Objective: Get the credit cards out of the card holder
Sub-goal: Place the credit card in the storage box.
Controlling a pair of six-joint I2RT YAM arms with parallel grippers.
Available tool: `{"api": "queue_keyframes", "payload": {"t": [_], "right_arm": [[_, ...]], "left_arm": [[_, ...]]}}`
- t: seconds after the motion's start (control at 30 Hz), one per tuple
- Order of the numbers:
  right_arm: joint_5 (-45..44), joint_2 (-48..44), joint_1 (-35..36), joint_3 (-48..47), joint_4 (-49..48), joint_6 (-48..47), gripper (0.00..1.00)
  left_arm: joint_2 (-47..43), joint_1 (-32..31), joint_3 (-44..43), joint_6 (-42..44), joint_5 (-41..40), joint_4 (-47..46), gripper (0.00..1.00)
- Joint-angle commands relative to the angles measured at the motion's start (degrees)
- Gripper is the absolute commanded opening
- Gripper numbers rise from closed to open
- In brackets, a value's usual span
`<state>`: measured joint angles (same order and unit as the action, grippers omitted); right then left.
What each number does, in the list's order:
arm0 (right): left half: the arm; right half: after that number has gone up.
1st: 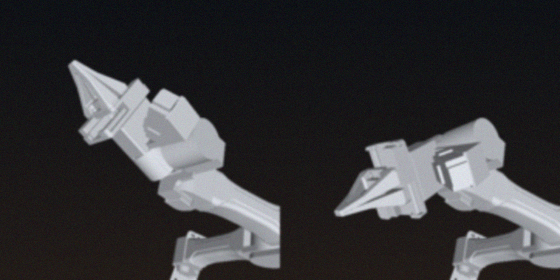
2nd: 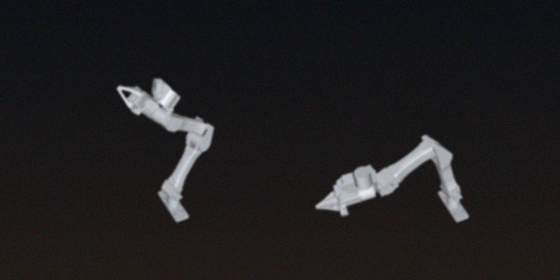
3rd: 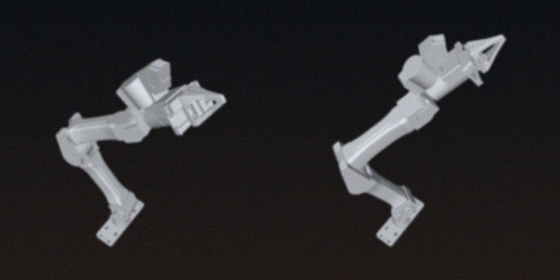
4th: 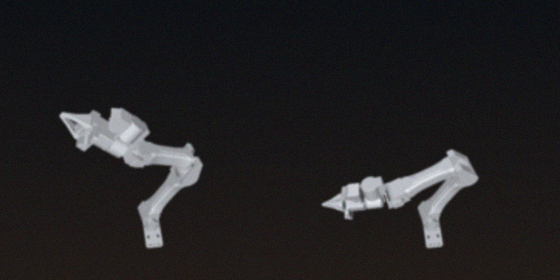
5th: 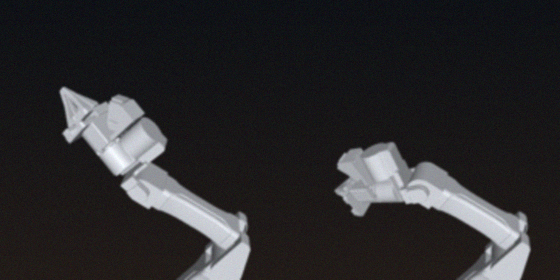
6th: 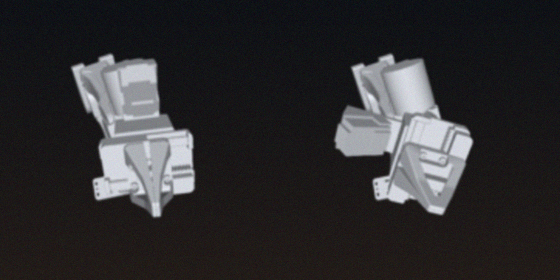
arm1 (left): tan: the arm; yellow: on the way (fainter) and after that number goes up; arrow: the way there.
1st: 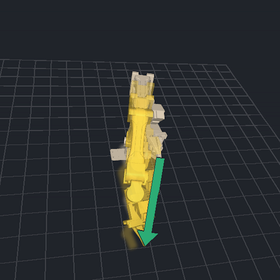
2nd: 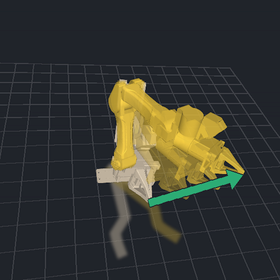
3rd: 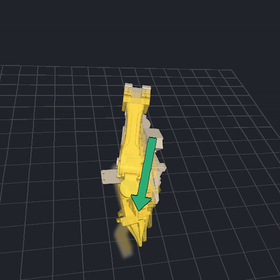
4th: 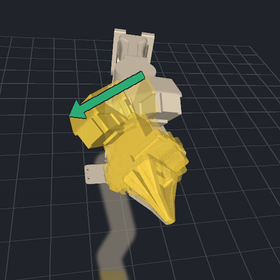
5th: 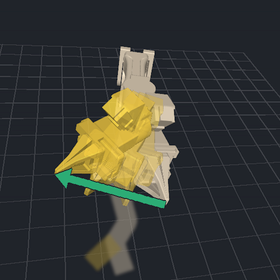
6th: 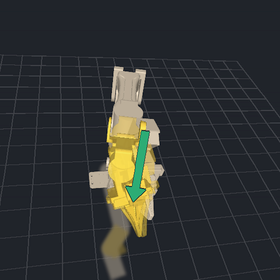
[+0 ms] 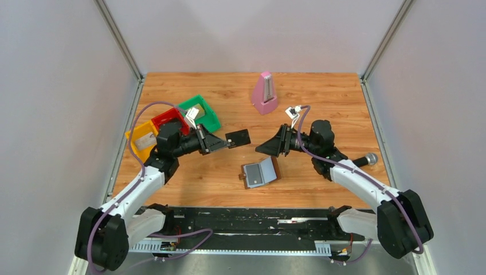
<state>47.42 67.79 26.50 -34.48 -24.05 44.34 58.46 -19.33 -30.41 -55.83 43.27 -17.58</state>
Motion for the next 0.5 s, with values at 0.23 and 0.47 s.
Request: {"api": "queue_keyframes", "payload": {"t": [0.23,0.47], "right_arm": [[-6.3,-9.9,-0.5,1.2,8.9,-6.5,1.00],[-5.1,-12.0,-0.4,0.0,14.8,-9.9,1.00]], "left_arm": [[-1.4,23.0,-12.8,17.4,-1.7,26.6,0.00],[4.3,35.0,-20.2,25.2,-6.6,38.1,0.00]]}}
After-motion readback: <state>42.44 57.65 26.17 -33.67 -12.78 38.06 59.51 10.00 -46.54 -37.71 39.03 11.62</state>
